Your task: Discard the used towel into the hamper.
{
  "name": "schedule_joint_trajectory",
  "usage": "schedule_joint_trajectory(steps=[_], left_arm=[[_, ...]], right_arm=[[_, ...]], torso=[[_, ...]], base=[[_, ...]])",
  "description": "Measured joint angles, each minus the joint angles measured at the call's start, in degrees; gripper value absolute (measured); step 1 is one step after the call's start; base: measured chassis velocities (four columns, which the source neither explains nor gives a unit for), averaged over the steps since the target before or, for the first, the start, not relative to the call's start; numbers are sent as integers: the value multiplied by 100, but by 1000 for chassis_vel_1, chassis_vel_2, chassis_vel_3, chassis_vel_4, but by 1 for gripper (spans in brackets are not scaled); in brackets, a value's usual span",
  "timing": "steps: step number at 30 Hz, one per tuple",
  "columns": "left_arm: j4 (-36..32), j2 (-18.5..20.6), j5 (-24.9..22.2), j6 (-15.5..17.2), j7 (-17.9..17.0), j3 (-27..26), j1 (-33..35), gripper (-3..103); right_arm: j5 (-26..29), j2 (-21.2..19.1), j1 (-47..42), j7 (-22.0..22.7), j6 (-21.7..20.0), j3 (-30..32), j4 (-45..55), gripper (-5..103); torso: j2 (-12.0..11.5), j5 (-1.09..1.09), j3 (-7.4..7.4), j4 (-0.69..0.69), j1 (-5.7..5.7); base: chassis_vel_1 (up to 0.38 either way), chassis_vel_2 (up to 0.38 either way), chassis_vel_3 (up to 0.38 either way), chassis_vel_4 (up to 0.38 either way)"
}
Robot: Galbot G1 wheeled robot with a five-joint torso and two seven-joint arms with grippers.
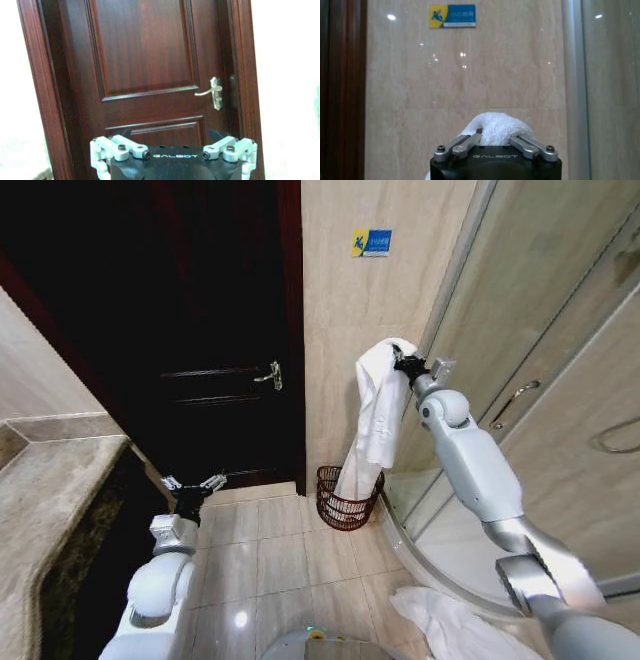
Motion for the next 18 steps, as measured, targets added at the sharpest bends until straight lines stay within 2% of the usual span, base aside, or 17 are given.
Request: schedule_joint_trajectory(steps=[12, 18], left_arm=[[0, 0, 0, 0, 0, 0, 0, 100], [0, 0, 0, 0, 0, 0, 0, 100]], right_arm=[[-177, 63, 82, 15, 71, -1, -226, 6], [-205, 55, 116, 215, 45, 3, -262, 6]], torso=[[-441, -1, -235, 1, -207], [-681, -1, -363, 1, -319]], base=[[0, 0, 0, 0], [0, 0, 0, 0]])
